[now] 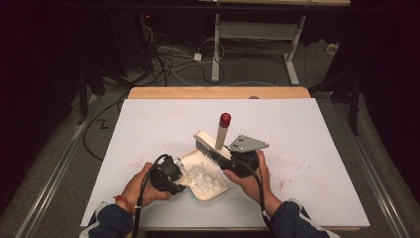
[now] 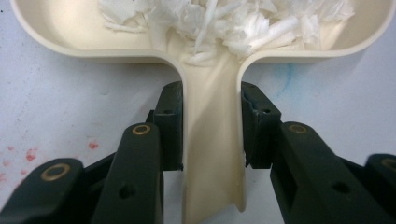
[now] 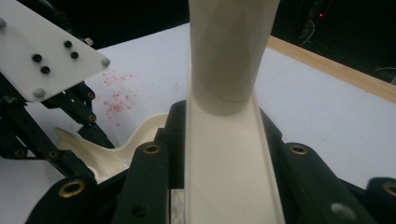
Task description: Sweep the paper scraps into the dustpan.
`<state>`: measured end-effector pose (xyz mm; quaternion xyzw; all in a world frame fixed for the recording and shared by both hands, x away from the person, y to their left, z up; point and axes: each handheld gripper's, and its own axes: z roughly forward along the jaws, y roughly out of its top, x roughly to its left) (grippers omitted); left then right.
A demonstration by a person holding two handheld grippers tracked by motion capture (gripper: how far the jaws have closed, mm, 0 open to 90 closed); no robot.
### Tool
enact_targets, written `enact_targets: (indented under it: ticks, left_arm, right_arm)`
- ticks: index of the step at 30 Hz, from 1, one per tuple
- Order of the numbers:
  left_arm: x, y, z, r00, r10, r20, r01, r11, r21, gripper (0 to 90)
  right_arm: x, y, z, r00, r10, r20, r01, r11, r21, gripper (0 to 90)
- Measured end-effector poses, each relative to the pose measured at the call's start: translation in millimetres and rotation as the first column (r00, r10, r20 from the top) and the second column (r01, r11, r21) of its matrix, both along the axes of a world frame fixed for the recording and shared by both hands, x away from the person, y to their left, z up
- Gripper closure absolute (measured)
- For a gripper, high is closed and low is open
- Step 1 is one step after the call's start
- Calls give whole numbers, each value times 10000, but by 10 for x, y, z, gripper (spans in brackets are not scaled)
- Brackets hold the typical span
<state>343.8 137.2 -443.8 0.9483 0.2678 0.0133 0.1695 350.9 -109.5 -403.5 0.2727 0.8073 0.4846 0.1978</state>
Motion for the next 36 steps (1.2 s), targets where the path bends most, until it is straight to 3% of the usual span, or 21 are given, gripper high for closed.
enact_targets:
  ticks: [10,11,15,17,23,27,29,31,36]
  left_arm:
    - [-40,102,7,9998,157,-113,-157,9999,-60,632]
    - [-44,117,6,9997,206,-144,-207,9997,-102,632]
    - [-53,176,3,9993,267,-247,-270,9995,-144,632]
    - [-52,208,12,9989,347,-322,-351,9993,-123,632]
    - [-38,203,9,9986,398,-342,-399,9992,-18,632]
    - [-30,192,3,9985,419,-342,-418,9991,18,632]
    - [-30,190,-1,9988,386,-313,-384,9992,56,632]
    - [-32,190,-5,9987,387,-343,-385,9992,63,632]
    - [-27,197,-19,9981,444,-419,-444,9990,11,632]
  right_arm:
    - [230,-232,-167,9959,-905,80,909,9917,-913,678]
    - [291,-254,-232,9936,-1134,20,1128,9868,-1163,678]
    - [355,-251,-316,9915,-1282,-242,1240,9837,-1304,678]
    - [352,-179,-371,9934,-1112,-290,1053,9818,-1580,678]
    - [249,-35,-409,9972,-589,-459,507,9853,-1630,677]
    - [93,118,-378,9955,424,-845,-519,9921,-1142,678]
    - [57,151,-365,9945,537,-899,-636,9917,-1113,678]
    - [-8,184,-292,9956,756,-557,-821,9888,-1244,678]
    - [-30,103,-159,9956,773,-538,-809,9943,-694,678]
